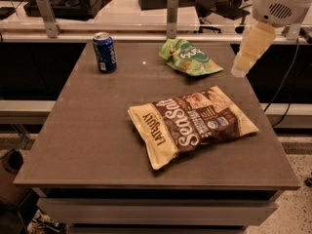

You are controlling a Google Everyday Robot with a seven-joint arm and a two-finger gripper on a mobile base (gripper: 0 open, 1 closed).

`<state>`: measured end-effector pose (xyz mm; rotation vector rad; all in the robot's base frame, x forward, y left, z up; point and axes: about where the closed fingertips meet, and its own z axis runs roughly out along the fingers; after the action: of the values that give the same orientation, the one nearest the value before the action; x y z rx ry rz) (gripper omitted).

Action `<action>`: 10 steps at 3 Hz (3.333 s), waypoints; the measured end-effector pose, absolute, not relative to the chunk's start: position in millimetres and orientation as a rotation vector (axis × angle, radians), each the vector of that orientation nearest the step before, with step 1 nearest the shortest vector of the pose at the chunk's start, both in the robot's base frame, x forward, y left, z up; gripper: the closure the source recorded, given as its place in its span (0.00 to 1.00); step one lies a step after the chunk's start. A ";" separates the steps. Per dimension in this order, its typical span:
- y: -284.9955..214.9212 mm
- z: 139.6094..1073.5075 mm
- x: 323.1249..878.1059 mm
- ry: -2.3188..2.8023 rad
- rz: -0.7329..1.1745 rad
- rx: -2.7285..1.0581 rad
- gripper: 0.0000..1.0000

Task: Pick green rice chip bag

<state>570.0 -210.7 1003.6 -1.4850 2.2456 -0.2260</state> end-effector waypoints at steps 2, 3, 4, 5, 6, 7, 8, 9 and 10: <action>-205.2 964.2 671.6 2.238 -0.025 -1.299 0.00; -194.1 933.5 713.3 2.209 0.129 -1.197 0.00; -179.5 908.6 749.8 2.198 0.200 -1.102 0.00; -179.0 908.1 750.0 2.198 0.200 -1.103 0.00; -164.2 894.4 752.2 2.223 0.206 -1.130 0.00; -139.9 869.6 755.8 2.281 0.192 -1.147 0.00; -123.3 849.6 759.8 2.337 0.135 -1.130 0.00; -102.8 828.4 768.0 2.369 0.103 -1.117 0.19; -101.7 825.6 767.9 2.372 0.107 -1.120 0.41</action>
Offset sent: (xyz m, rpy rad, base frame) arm 0.1683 0.0100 -0.0702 0.3697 0.0092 -0.0974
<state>767.9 -101.7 825.6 -1.1198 2.3724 0.1071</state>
